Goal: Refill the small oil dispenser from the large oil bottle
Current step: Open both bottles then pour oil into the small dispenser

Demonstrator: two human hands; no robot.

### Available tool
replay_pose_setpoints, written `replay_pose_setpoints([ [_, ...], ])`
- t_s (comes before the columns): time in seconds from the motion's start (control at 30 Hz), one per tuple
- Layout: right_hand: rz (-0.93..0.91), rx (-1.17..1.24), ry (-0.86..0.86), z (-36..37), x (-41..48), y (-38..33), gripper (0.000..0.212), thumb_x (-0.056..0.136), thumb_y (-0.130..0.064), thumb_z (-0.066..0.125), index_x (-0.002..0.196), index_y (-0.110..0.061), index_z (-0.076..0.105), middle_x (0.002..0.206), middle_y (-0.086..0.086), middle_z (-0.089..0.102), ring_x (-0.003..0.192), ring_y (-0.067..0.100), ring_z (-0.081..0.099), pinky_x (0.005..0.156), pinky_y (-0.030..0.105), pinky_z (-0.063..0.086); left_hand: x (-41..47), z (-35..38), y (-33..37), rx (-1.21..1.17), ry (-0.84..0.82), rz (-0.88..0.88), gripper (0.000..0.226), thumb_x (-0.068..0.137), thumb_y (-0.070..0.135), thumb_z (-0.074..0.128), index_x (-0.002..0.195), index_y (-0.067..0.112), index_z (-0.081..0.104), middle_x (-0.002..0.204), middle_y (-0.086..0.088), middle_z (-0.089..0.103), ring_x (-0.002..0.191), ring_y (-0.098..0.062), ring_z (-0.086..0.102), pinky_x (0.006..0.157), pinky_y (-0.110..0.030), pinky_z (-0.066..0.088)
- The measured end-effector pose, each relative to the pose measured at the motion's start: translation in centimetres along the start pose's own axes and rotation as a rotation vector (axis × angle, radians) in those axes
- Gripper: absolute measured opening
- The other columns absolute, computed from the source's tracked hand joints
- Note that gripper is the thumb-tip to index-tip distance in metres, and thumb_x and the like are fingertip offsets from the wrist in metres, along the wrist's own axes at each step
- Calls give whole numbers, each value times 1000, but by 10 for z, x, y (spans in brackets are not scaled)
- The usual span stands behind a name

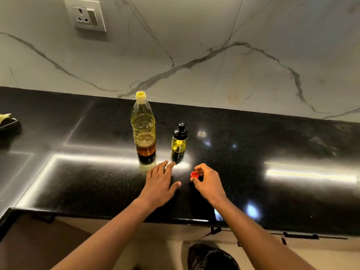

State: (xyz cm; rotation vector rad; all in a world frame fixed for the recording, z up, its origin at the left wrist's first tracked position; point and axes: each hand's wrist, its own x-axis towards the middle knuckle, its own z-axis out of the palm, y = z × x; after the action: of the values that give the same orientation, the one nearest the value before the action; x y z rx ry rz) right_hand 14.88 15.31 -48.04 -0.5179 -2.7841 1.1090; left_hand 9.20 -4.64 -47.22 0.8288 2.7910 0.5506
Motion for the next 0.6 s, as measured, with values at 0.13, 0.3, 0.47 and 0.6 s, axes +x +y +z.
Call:
replay_pose_setpoints([
  [0.13, -25, -35, -15, 3, 0, 8, 33, 85, -20, 83, 115, -17, 69, 107, -2, 70, 104, 16, 65, 96, 37, 55, -1, 4, 1, -2, 11, -31, 74, 101, 58, 45, 162, 27, 16, 168, -4, 21, 156, -26, 17, 125, -47, 13],
  [0.3, -46, 3, 23, -5, 5, -1, 39, 82, -28, 85, 116, -15, 70, 109, 0, 68, 100, 15, 65, 91, 36, 56, 3, 0, 3, -146, 107, -23, 70, 100, 52, 54, 158, 24, 27, 160, -1, 32, 150, -25, 27, 120, -43, 23],
  [0.47, -176, 116, 151, -41, 51, -53, 30, 83, -24, 85, 108, -15, 71, 100, 0, 68, 84, 11, 66, 78, 27, 56, 37, -31, 13, -505, 276, -50, 88, 93, 34, 73, 161, 23, 18, 161, -5, 31, 147, -18, 34, 118, -35, 33],
  [0.6, -267, 3, 138, -64, 102, -98, 42, 87, -35, 80, 121, -14, 69, 108, 0, 62, 84, 9, 63, 77, 24, 54, 71, -59, 24, -624, 299, -82, 97, 88, 30, 79, 161, 21, 16, 158, -12, 37, 146, -18, 37, 115, -30, 32],
])
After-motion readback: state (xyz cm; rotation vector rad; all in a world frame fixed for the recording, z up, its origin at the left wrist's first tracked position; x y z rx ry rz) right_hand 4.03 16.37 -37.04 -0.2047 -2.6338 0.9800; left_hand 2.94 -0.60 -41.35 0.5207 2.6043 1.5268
